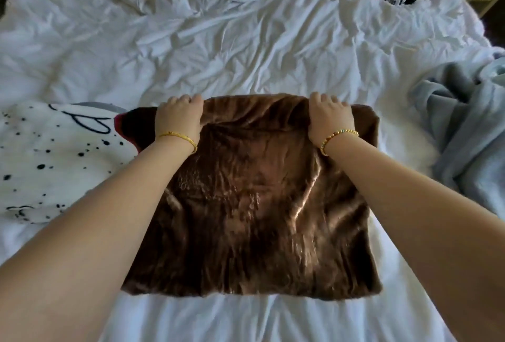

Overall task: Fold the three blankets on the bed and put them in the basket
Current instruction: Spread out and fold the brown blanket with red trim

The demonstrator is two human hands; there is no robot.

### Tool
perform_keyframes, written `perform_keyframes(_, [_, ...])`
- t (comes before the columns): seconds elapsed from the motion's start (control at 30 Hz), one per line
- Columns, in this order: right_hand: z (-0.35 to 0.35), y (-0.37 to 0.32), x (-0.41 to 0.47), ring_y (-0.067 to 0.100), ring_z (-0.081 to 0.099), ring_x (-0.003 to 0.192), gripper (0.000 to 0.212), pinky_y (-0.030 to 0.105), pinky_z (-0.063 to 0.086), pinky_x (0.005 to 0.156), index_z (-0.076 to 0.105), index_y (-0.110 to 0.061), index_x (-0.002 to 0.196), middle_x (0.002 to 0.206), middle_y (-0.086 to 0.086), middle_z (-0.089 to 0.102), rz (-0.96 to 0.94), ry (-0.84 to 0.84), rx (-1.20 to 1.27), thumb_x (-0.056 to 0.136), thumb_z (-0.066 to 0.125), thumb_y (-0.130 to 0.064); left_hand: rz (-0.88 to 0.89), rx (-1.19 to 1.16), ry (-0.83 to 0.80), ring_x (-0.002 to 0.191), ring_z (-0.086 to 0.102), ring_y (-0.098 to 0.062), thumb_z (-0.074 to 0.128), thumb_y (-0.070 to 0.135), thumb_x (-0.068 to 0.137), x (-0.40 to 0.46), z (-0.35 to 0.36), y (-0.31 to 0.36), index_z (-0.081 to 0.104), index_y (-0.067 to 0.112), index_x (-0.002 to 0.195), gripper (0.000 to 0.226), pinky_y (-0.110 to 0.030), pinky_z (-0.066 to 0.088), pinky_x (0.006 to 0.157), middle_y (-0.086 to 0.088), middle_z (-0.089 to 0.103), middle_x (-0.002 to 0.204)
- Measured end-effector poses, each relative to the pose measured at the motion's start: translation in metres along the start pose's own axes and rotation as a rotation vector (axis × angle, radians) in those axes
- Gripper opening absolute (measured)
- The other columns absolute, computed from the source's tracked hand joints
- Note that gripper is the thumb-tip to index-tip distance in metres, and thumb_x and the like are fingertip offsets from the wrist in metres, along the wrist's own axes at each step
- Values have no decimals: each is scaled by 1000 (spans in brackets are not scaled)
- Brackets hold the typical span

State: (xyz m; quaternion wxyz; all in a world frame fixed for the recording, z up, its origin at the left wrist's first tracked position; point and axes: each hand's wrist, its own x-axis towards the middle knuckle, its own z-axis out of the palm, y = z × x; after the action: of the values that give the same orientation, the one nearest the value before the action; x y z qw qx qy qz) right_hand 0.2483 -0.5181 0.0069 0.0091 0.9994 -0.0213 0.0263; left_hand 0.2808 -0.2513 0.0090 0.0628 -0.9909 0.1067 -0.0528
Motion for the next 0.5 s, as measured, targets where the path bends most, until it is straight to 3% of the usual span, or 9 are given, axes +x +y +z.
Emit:
perform_keyframes(0.1, [-23,0,10,38,49,106,30,45,38,90,52,-1,110,112,20,54,23,153,-22,80,55,-7,-41,6,133,106,51,-39,62,16,86,10,-27,-4,47,4,116,36,-45,40,88,-20,58,111])
perform_keyframes(0.27, [-3,3,-41,34,52,101,36,43,39,88,53,-6,108,107,13,57,-55,137,-46,77,64,-21,-9,40,59,104,52,-33,63,20,83,-36,-13,2,50,8,108,30,-40,41,88,-13,59,107])
perform_keyframes(0.33, [6,2,-67,33,58,91,42,42,44,83,54,-5,104,96,12,62,-93,139,-36,69,71,-21,14,34,-63,105,53,-31,63,29,82,-53,-7,-1,51,10,108,35,-39,42,87,-11,60,110])
perform_keyframes(0.43, [16,-2,-110,29,61,68,43,39,49,72,59,-5,89,75,8,63,-216,161,-24,55,80,-20,206,133,-354,111,51,-25,58,40,84,-87,1,-5,47,18,120,44,-35,40,90,-4,57,117])
perform_keyframes(0.5, [25,-5,-138,26,58,61,46,36,48,67,57,-7,83,70,6,59,-345,128,-18,49,82,-24,257,155,-367,108,52,-22,56,41,84,-110,4,-11,49,20,119,41,-32,40,89,0,57,114])
